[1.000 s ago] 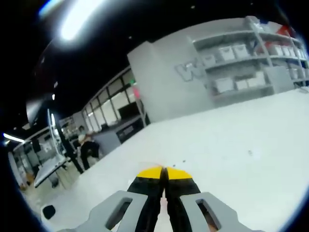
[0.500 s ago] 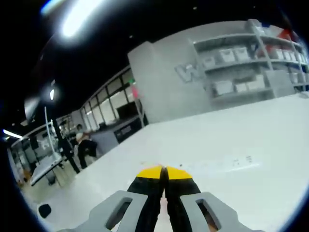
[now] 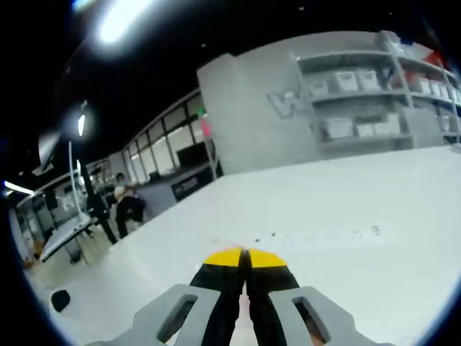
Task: Open the resealable bag by pulling the two sides of the seal apart until the entire bag opening is separated and visibly accessible.
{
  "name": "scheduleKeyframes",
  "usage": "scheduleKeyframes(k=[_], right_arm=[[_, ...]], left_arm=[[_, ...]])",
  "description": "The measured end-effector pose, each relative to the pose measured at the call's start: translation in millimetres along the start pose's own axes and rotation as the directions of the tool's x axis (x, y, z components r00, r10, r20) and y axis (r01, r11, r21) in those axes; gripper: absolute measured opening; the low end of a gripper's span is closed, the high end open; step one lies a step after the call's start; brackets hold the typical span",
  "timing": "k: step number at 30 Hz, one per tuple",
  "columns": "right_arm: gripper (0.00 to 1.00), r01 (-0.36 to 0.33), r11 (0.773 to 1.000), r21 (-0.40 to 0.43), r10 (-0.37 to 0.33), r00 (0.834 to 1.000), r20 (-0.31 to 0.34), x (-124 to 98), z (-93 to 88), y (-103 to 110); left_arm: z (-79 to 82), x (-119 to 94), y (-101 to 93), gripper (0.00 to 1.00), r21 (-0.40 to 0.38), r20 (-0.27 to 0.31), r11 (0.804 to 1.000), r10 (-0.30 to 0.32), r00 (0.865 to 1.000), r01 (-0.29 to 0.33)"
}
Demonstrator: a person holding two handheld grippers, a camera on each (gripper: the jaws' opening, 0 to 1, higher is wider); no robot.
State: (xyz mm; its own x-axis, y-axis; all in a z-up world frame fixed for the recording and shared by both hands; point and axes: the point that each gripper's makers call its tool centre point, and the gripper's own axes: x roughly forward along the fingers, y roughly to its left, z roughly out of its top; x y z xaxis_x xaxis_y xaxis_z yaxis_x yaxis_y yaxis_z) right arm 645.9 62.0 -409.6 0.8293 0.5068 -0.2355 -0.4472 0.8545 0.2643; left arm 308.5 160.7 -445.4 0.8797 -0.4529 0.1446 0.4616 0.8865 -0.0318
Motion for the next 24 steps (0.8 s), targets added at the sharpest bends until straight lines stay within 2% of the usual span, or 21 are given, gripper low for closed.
scheduleKeyframes(k=[9,24], right_arm=[[0.00,-0.027,0.999,-0.021,0.026,0.999,-0.043,0,-23.8,9],[0.00,-0.062,0.997,-0.048,0.057,0.994,-0.093,0,-47.9,23]], left_arm=[[-0.3,0,0.5,0.91,0.000,0.000,1.000,0.002,1.000,-0.002],[-1.3,1,-0.5,0.92,0.002,-0.006,1.000,-0.006,1.000,0.006]])
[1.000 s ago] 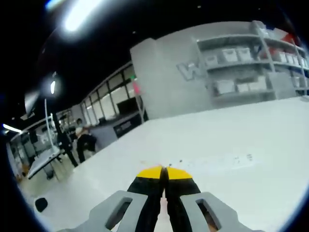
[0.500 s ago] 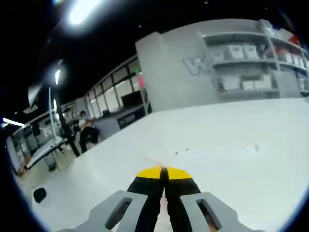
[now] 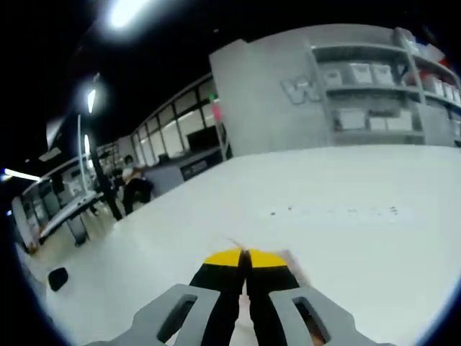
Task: Open the resealable bag by pulling the two sides of the seal apart until the entire bag opening is separated and visibly accessible.
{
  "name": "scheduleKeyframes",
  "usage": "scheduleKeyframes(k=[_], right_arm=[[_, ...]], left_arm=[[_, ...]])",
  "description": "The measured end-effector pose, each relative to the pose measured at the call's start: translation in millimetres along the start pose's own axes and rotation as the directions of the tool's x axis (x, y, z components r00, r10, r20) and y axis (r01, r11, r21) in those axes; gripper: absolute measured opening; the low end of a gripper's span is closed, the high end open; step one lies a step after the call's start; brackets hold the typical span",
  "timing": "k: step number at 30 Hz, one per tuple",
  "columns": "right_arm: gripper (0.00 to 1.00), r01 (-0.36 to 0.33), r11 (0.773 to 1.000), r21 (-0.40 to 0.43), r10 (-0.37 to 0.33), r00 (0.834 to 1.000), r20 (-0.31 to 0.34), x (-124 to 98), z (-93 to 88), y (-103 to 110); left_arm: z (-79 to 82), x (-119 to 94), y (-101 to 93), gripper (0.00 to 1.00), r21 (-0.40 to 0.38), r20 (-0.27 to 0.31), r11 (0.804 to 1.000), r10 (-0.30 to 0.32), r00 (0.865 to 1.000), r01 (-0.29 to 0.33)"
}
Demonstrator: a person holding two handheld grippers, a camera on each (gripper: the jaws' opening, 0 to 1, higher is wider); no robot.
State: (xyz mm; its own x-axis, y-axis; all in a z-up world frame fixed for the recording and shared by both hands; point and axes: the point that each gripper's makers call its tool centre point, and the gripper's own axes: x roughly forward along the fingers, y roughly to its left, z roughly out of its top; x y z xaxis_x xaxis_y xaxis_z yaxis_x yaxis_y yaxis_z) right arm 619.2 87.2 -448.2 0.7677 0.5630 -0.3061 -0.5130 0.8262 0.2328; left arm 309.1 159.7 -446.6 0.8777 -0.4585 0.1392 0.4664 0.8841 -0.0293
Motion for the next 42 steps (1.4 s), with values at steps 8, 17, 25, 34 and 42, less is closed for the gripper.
scheduleKeyframes(k=[8,17,25,34,42], right_arm=[[0.00,-0.018,1.000,-0.007,0.018,1.000,-0.022,7,-5.4,4],[0.00,-0.028,0.998,-0.048,0.026,0.999,-0.048,1,-26.6,15],[0.00,-0.043,0.996,-0.080,0.039,0.998,-0.053,-1,-35.0,24],[0.02,-0.059,0.992,-0.115,0.052,0.997,-0.064,-2,-43.0,31],[0.13,-0.054,0.985,-0.166,0.045,0.997,-0.061,-4,-45.6,33]], left_arm=[[0.3,0,0.3,0.92,0.002,0.000,1.000,0.000,1.000,0.000],[1.2,2,0.8,0.92,0.000,0.000,1.000,0.001,1.000,-0.001],[2.2,2,1.3,0.92,-0.003,0.004,1.000,0.004,1.000,-0.004],[2.6,1,1.6,0.92,-0.003,0.007,1.000,0.005,1.000,-0.005],[3.0,0,1.4,0.92,-0.003,0.011,1.000,0.006,1.000,-0.006]])
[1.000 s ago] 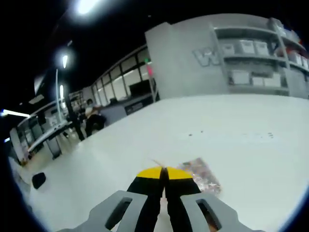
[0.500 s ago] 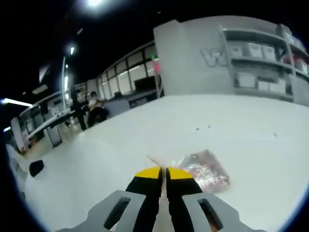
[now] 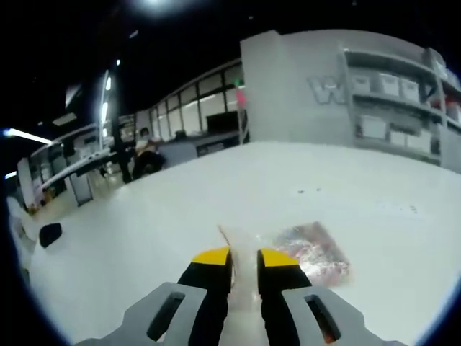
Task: Open the resealable bag by pulling the two sides of the seal apart until the entire bag opening is separated and visibly accessible.
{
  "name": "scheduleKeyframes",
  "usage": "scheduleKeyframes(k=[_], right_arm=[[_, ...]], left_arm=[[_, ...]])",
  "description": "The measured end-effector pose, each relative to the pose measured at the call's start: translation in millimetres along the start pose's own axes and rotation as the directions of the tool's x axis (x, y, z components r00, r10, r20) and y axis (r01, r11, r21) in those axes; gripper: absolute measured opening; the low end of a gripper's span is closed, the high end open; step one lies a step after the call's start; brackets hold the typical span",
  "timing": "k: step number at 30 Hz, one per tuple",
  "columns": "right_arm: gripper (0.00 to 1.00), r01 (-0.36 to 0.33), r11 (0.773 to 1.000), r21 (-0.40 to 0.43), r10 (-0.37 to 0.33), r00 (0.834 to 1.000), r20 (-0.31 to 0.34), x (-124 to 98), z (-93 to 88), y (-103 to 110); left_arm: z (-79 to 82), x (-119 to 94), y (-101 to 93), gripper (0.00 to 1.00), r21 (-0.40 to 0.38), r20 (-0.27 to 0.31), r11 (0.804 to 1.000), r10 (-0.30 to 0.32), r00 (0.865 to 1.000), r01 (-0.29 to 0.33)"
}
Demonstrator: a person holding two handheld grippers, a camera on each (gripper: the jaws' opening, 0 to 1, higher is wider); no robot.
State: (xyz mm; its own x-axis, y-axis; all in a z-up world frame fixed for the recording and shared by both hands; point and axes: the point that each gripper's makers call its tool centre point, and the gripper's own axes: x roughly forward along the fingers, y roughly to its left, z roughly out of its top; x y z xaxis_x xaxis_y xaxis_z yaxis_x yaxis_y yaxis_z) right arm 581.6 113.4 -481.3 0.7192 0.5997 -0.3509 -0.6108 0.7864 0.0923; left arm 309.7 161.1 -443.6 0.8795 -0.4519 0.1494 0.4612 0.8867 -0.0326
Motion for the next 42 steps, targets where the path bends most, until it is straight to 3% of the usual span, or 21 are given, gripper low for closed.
scheduleKeyframes(k=[33,38,42], right_arm=[[0.48,-0.023,0.987,-0.159,0.028,0.999,0.028,6,4.9,9],[0.67,0.005,0.988,-0.155,0.004,0.999,0.052,4,8.9,6],[0.73,0.011,0.989,-0.147,-0.001,0.998,0.063,4,10.7,6]], left_arm=[[1.0,-2,1.5,0.92,-0.005,0.008,1.000,0.009,1.000,-0.009],[1.4,-2,2.1,0.92,-0.006,0.010,1.000,0.011,1.000,-0.011],[2.2,-2,2.6,0.92,-0.009,0.012,1.000,0.012,1.000,-0.012]])
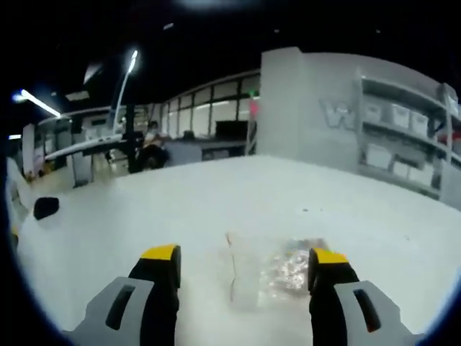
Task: Open the resealable bag by pulling the two sides of the seal apart until the entire bag opening is separated and visibly accessible.
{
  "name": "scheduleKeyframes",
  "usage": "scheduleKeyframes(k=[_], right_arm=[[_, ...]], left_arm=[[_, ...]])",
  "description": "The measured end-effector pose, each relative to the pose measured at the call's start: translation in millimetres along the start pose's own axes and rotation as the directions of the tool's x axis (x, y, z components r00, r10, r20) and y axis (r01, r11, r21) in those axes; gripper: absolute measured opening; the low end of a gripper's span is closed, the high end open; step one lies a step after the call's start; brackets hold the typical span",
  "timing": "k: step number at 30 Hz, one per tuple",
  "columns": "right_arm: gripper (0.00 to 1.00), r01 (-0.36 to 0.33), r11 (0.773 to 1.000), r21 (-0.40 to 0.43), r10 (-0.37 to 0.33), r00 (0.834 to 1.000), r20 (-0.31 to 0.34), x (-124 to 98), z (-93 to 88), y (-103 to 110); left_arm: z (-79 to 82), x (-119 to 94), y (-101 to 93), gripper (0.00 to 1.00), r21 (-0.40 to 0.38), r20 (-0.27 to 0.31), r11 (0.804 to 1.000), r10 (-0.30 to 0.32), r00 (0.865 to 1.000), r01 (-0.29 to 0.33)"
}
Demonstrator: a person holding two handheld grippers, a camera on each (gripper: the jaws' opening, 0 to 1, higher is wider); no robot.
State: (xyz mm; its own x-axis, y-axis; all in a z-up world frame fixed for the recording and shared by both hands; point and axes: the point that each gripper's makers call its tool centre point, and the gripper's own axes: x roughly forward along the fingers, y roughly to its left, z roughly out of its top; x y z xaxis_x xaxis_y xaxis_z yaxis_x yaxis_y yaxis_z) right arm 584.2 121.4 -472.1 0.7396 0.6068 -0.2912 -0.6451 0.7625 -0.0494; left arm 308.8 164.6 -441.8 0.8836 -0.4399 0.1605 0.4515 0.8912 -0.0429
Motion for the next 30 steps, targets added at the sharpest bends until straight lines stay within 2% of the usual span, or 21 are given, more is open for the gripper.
scheduleKeyframes(k=[7,12,22,30], right_arm=[[0.87,-0.010,1.000,0.010,0.010,1.000,0.005,-2,0.3,8],[0.89,-0.003,1.000,0.015,0.003,1.000,0.021,-2,4.4,8],[0.83,0.002,1.000,0.020,-0.003,0.999,0.048,-11,9.7,10],[0.82,-0.003,1.000,0.029,0.001,0.998,0.060,-13,11.9,11]], left_arm=[[1.5,0,0.7,0.92,-0.007,0.007,1.000,0.002,1.000,-0.002],[2.3,0,1.2,0.93,-0.015,0.007,1.000,0.003,1.000,-0.002],[4.0,0,3.1,0.93,-0.031,0.013,1.000,0.006,1.000,-0.006],[5.5,0,4.5,0.93,-0.049,0.019,0.999,0.008,1.000,-0.007]])
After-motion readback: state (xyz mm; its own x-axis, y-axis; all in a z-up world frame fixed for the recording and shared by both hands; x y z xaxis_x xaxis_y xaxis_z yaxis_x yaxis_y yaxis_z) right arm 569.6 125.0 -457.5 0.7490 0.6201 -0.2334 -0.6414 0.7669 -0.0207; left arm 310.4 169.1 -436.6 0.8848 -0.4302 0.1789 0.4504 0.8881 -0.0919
